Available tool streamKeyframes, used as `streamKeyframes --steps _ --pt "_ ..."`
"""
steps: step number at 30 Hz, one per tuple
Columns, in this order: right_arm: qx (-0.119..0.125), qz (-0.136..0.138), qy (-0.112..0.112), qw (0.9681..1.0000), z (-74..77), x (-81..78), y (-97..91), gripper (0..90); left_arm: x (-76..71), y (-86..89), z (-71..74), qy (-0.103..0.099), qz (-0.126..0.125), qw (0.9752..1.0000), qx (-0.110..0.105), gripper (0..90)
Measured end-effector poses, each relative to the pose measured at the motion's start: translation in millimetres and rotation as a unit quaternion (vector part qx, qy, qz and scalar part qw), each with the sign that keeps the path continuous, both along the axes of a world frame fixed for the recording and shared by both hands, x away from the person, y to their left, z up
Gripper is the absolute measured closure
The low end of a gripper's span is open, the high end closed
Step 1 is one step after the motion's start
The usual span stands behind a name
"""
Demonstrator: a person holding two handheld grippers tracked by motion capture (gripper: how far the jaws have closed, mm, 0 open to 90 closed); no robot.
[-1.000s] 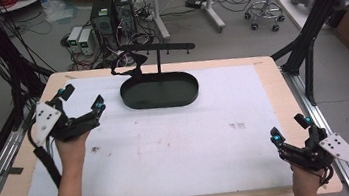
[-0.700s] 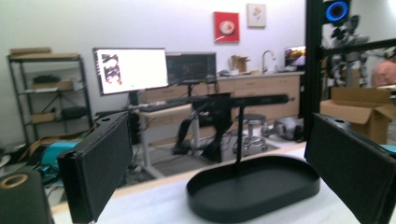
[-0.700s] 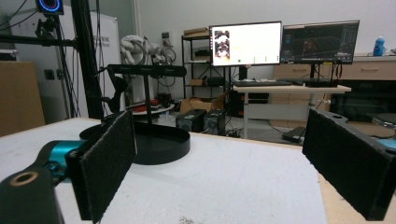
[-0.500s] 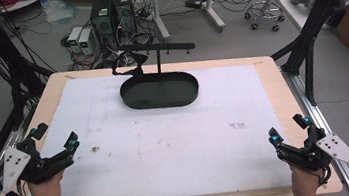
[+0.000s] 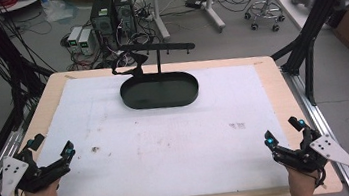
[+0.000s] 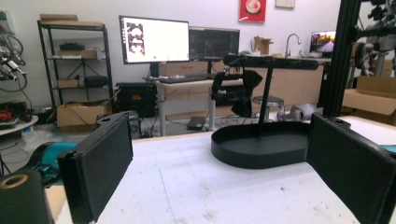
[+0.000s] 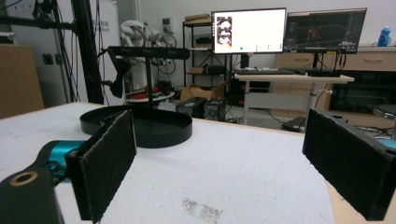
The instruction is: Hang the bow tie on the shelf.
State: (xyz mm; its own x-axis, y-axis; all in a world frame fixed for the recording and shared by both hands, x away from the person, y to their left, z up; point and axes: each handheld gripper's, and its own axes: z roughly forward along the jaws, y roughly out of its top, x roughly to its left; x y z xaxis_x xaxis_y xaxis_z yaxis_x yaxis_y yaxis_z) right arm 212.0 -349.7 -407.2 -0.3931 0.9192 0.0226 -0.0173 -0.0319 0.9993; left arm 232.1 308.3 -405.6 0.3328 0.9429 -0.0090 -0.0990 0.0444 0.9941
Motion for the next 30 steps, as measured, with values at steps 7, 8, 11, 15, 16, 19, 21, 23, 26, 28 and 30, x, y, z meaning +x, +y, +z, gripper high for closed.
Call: streamKeyframes --steps 7,8,11,15,16,19,21,23,26,28,30 --pt "-0.001 -0.009 0.002 1.0000 -1.3 -5.6 -2.5 8.8 5.0 -8.8 -4.0 0.006 -0.011 0.9999 0.004 8.2" --pt "0.003 -0.012 0.002 0.9999 -1.1 -6.4 -3.1 8.8 4.8 -9.3 -4.0 0.006 -0.011 0.9999 0.004 8.2" --pt "0.003 -0.015 0.002 0.9999 -1.6 -6.6 -4.7 8.8 3.9 -9.3 -4.3 0.007 -0.010 0.9999 0.004 8.2" --pt "0.003 -0.023 0.004 0.9997 -3.1 -7.3 -5.0 8.8 2.7 -9.3 -5.0 0.012 -0.006 0.9999 0.010 8.2" --pt "0.000 -0.023 0.001 0.9997 -3.2 -7.3 -5.7 8.8 2.8 -9.3 -4.9 0.013 -0.005 0.9998 0.011 8.2" --pt "0.002 -0.025 -0.001 0.9997 -2.4 -8.4 -6.4 8.8 4.0 -8.9 -5.0 0.018 -0.004 0.9998 0.012 8.2" --pt "0.002 -0.025 -0.002 0.9997 -2.2 -8.7 -6.5 8.8 5.0 -8.7 -6.0 0.021 -0.004 0.9997 0.012 8.2" --pt "0.001 -0.023 -0.001 0.9997 -2.7 -8.9 -6.3 8.8 5.8 -8.7 -7.2 0.023 -0.003 0.9996 0.014 8.2" --pt "-0.003 -0.022 -0.003 0.9998 -4.2 -8.6 -5.7 8.8 6.4 -8.9 -8.2 0.026 -0.002 0.9994 0.021 8.2" --pt "-0.004 -0.021 0.000 0.9998 -5.2 -8.5 -5.3 8.8 6.3 -8.9 -8.2 0.026 -0.002 0.9994 0.023 8.2" --pt "-0.005 -0.021 -0.001 0.9998 -5.2 -8.4 -5.3 8.8 6.3 -8.9 -8.2 0.027 -0.002 0.9994 0.023 8.2"
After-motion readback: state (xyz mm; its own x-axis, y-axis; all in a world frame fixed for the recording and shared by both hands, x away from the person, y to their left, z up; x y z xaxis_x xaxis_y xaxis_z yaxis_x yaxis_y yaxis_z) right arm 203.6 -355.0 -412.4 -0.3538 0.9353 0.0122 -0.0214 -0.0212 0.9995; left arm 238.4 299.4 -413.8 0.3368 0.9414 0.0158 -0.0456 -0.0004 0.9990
